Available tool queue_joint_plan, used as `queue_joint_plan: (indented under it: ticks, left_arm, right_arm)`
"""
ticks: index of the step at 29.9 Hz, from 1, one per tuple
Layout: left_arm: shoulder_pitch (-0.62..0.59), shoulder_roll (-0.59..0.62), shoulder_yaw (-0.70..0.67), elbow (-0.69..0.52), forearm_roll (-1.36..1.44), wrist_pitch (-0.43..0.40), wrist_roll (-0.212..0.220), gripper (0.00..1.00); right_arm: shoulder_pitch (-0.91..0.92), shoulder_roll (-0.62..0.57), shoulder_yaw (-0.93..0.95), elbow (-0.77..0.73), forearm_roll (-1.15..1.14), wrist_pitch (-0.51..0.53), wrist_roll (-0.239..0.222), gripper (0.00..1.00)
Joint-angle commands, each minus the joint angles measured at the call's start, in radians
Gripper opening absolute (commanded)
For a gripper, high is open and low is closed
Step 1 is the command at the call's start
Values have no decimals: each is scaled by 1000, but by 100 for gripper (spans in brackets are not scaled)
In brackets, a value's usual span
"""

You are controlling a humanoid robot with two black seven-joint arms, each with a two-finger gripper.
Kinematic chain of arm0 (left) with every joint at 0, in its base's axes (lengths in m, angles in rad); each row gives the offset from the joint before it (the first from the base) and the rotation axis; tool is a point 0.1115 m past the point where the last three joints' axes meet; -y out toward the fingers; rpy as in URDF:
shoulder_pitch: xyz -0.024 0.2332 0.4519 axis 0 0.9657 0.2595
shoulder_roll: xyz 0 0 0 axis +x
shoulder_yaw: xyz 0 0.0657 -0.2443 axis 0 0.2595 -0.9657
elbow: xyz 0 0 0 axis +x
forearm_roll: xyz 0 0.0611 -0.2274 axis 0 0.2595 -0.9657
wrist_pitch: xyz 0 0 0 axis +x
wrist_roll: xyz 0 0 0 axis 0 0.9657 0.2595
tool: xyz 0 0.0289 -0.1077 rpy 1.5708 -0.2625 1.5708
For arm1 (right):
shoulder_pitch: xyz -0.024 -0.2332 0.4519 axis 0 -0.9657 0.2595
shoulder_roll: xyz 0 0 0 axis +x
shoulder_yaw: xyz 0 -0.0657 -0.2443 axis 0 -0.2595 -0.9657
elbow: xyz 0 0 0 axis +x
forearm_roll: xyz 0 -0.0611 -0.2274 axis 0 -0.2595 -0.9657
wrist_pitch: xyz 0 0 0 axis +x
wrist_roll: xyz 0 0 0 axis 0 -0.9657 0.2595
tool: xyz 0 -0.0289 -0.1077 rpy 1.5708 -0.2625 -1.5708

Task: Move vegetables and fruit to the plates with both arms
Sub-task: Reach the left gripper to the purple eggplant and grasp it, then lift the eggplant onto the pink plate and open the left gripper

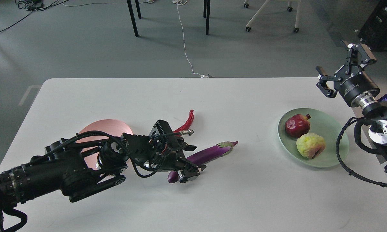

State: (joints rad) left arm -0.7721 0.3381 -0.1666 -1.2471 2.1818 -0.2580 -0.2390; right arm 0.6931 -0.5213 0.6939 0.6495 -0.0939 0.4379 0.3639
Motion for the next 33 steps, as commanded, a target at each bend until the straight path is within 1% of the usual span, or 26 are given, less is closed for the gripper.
queue_joint_plan:
  ticks: [1,6,9,12,14,18,23,24,26,28,33]
  left_arm:
    - [22,1,-2,11,0,0,0,40]
    - [30,4,-14,12,0,2,-2,19]
    - [27,22,-31,-5,-3,5,-2,16]
    - [31,77,-105,-41,-7,6,-5,16]
    - [34,119,-136,-69,-14,11,-17,15]
    - [40,249,-146,-121,-82,58,-19,14]
    - [48,452,-133,-150,-164,65,-25,14]
    - [63,482,-129,-150,-171,65,-35,14]
    - [127,541,-129,-147,-172,81,-80,14]
    - [172,573,-129,-140,-172,106,-100,14]
    - [197,595,-131,-98,-178,134,-103,15]
  right_arm:
    - [-4,0,12,-1,0,7,1,99]
    - [-6,0,36,-1,0,35,1,99]
    - [-4,0,36,-1,0,36,1,99]
    - [-4,0,50,-1,0,38,1,99]
    - [-4,0,58,-1,0,38,1,99]
    - [-1,0,61,-1,-1,38,1,99]
    - [8,1,59,-1,-1,38,1,99]
    - [8,1,59,-1,-1,38,1,99]
    - [8,1,59,-1,-1,38,1,99]
    - [8,3,59,-1,-1,38,1,99]
    - [8,7,58,1,-1,36,1,99]
